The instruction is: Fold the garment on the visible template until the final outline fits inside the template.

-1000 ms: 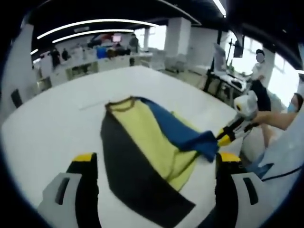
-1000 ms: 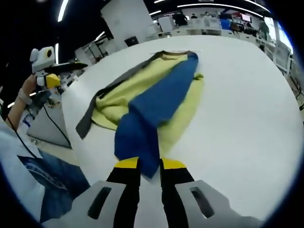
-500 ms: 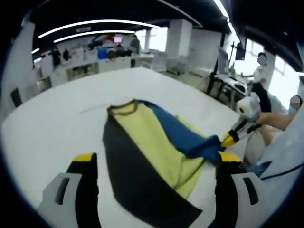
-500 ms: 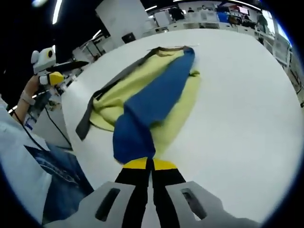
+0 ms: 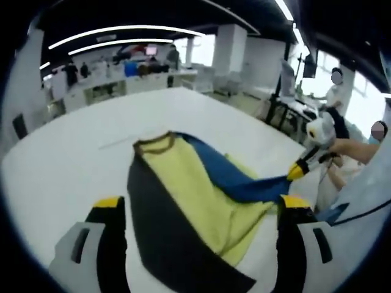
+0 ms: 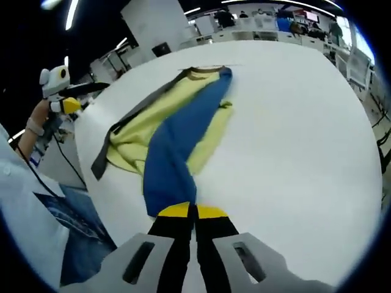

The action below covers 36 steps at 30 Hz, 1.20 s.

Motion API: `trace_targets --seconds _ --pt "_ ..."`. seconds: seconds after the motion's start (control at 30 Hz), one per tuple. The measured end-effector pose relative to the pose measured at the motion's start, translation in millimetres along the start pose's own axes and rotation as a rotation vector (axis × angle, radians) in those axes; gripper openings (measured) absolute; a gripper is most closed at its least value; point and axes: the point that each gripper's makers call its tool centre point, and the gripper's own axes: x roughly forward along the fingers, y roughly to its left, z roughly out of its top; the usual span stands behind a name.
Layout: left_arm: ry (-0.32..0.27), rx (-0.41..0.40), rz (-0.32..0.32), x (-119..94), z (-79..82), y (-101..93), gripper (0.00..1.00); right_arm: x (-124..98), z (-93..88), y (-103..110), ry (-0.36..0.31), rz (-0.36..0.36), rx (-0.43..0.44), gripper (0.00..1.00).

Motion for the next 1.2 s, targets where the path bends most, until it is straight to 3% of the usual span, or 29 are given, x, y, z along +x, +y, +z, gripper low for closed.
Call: trace_targets --seconds 0.47,0.67,1.2 --pt "0.003 -0.034 0.104 -8 -2.0 0.1 1.00 -26 8.7 -51 0.062 -0.015 -0.139 0.02" --pt "-0.005 -0.060 0.149 -14 -4.6 0.7 1.00 -36 18.5 -73 0.053 -0.035 -0.166 0.02" --pt "-0.019 -0.082 0.188 -23 -6.6 0.7 0.99 -69 27.0 -117 0.080 -0.119 -0.235 0.02"
